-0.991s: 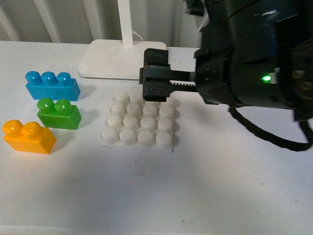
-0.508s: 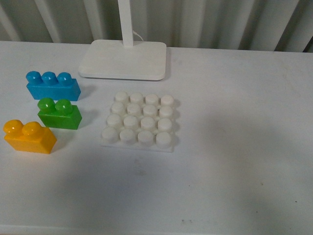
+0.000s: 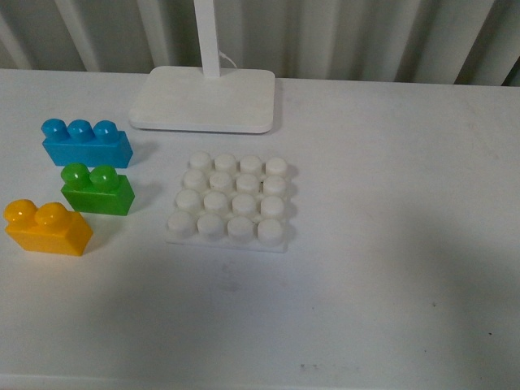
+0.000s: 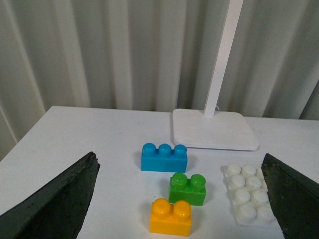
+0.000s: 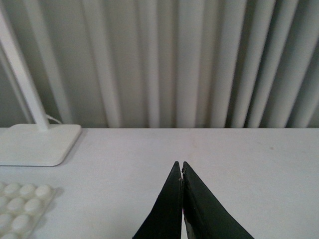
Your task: Insert yellow block into base center
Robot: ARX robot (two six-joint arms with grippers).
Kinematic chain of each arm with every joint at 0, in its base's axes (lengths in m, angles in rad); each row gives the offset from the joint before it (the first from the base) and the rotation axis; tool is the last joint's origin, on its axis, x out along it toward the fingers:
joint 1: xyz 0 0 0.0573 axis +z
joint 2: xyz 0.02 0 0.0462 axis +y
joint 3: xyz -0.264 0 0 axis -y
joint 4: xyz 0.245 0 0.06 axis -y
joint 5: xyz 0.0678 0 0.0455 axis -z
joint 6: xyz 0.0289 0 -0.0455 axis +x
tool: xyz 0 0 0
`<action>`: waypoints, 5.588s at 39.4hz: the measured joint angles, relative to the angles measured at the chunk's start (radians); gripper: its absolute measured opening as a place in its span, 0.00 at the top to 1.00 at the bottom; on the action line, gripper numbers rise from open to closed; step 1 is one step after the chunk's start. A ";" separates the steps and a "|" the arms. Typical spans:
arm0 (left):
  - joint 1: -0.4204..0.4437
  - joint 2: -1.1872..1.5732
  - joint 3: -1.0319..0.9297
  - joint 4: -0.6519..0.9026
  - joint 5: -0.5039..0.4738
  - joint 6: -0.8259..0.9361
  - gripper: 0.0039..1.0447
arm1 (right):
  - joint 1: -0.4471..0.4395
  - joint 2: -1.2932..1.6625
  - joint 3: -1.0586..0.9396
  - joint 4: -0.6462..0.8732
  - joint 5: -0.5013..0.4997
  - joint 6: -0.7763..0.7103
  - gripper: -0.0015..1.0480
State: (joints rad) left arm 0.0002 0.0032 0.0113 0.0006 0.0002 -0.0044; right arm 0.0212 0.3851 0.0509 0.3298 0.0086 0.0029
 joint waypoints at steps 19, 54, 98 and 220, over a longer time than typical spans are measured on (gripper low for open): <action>0.000 0.000 0.000 0.000 0.000 0.000 0.06 | -0.020 -0.182 -0.045 -0.124 -0.007 0.000 0.99; -0.083 0.435 0.107 -0.128 -0.077 -0.158 0.06 | -0.020 -0.381 -0.045 -0.328 -0.009 -0.002 0.08; -0.159 1.725 0.259 0.849 -0.064 0.008 0.06 | -0.020 -0.381 -0.045 -0.328 -0.009 -0.002 0.09; -0.651 1.902 0.761 0.464 -0.417 -0.356 0.38 | -0.020 -0.381 -0.045 -0.328 -0.009 -0.002 0.09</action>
State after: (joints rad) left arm -0.6506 1.9057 0.7719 0.4644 -0.4168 -0.3607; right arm 0.0013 0.0044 0.0063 0.0017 -0.0006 0.0010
